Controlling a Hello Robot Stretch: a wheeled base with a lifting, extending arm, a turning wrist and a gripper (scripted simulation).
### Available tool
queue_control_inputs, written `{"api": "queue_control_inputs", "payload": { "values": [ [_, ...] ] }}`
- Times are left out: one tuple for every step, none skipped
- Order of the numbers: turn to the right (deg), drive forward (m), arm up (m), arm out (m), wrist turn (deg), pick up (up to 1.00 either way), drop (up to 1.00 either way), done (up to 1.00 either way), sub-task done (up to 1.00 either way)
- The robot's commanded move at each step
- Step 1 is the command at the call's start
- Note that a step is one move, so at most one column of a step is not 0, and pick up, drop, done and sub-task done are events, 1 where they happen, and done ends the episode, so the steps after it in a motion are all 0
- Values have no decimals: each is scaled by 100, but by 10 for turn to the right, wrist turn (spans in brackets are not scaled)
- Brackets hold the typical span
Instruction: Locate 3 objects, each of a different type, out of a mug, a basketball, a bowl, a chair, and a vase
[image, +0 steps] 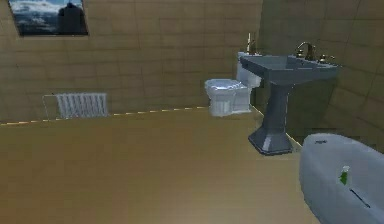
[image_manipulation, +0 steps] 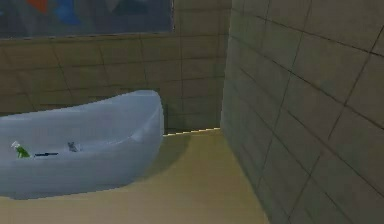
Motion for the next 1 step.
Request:
{"api": "queue_control_inputs", "payload": {
  "values": [
    [-450, 0, 0, 0, 0, 0, 0, 0, 0]
  ]
}}
